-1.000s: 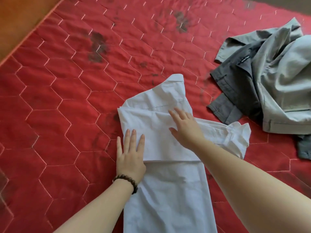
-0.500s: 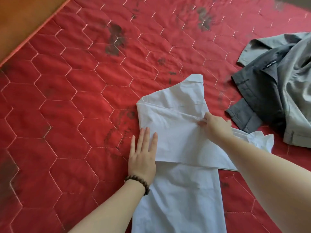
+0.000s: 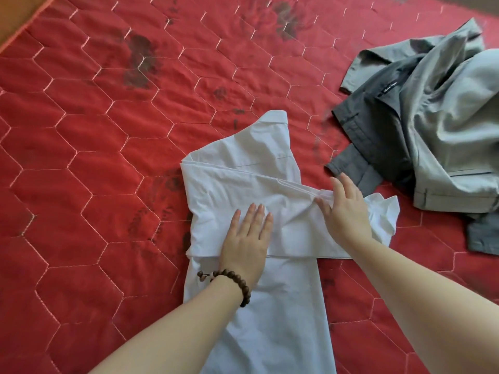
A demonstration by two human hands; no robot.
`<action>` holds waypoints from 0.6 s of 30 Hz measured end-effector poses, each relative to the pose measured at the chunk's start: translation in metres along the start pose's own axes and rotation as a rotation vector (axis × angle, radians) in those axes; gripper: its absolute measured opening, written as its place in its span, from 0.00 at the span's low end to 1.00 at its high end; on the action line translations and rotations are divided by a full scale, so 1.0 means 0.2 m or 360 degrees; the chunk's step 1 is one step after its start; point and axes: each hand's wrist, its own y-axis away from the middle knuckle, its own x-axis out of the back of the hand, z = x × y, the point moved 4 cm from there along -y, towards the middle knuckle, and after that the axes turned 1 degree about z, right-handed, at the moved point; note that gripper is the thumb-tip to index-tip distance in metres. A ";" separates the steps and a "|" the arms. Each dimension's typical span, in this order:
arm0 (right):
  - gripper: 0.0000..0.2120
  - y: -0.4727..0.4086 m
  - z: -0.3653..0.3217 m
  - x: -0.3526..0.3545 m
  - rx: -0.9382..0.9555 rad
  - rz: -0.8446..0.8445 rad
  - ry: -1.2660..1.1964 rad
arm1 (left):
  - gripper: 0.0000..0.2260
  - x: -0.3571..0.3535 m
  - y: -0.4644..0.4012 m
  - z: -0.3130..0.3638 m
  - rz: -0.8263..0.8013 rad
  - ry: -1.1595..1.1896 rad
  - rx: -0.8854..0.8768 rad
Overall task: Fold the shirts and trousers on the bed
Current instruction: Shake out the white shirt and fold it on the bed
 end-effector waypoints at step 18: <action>0.21 0.38 0.65 0.04 -0.0031 0.0066 0.0745 | 0.32 -0.05 -0.11 0.33 -0.0297 -0.0134 -0.0094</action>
